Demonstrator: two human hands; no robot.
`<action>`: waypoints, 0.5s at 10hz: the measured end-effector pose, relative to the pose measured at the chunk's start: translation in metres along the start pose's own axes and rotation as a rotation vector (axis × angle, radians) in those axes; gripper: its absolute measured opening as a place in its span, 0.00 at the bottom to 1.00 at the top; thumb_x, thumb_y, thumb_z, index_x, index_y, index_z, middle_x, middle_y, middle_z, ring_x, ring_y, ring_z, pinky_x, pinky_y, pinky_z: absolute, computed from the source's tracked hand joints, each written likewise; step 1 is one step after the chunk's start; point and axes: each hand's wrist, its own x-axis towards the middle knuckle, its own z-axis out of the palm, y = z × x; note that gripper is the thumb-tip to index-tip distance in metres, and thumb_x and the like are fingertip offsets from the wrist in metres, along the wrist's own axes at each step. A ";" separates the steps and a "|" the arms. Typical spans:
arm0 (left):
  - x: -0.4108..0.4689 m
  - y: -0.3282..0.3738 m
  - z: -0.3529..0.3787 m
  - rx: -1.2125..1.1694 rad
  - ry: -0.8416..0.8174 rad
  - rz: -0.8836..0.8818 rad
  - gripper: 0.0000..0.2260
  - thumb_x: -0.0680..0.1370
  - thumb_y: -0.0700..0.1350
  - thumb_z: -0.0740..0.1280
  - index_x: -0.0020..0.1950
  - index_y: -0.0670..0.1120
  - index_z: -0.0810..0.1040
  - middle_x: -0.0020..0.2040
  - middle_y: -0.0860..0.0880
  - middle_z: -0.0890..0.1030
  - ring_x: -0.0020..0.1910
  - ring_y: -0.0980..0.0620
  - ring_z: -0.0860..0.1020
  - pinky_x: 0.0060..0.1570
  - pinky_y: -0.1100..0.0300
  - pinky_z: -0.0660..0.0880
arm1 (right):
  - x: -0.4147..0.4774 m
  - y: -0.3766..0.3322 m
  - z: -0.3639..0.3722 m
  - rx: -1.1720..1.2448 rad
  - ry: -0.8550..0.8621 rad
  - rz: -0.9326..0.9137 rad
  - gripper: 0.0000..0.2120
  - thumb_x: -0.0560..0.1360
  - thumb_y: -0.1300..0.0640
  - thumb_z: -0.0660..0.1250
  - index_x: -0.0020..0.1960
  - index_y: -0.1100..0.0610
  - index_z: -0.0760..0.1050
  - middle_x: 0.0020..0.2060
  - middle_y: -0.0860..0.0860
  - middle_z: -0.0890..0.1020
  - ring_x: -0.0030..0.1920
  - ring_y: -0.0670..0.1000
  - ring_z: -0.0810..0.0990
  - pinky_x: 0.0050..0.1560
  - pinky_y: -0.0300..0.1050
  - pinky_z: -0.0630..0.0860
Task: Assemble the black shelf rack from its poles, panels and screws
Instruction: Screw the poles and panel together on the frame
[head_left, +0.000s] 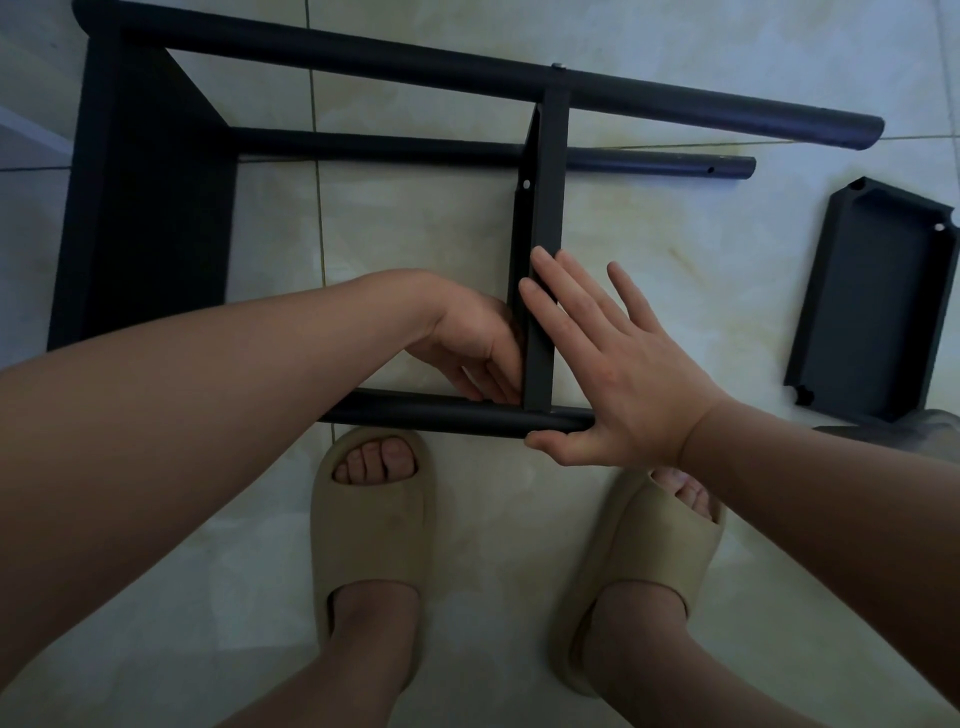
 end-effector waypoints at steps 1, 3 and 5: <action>-0.001 0.000 -0.001 -0.004 -0.008 0.013 0.09 0.78 0.38 0.70 0.58 0.43 0.82 0.55 0.44 0.86 0.56 0.48 0.84 0.68 0.47 0.74 | 0.000 0.000 0.000 -0.001 -0.003 0.001 0.53 0.71 0.27 0.58 0.82 0.61 0.51 0.82 0.59 0.49 0.82 0.58 0.47 0.79 0.66 0.51; -0.005 0.000 -0.004 -0.004 -0.013 0.023 0.08 0.77 0.37 0.69 0.53 0.46 0.84 0.54 0.47 0.86 0.56 0.50 0.84 0.61 0.52 0.75 | 0.000 0.000 -0.001 0.003 -0.009 0.005 0.53 0.71 0.27 0.58 0.83 0.61 0.51 0.82 0.59 0.49 0.82 0.58 0.46 0.79 0.66 0.50; -0.003 0.000 -0.004 0.043 0.021 -0.030 0.10 0.79 0.43 0.68 0.59 0.48 0.82 0.55 0.52 0.86 0.56 0.56 0.83 0.66 0.49 0.71 | 0.000 0.000 0.000 -0.003 -0.008 0.004 0.53 0.71 0.27 0.58 0.83 0.61 0.51 0.82 0.59 0.49 0.82 0.58 0.47 0.79 0.66 0.50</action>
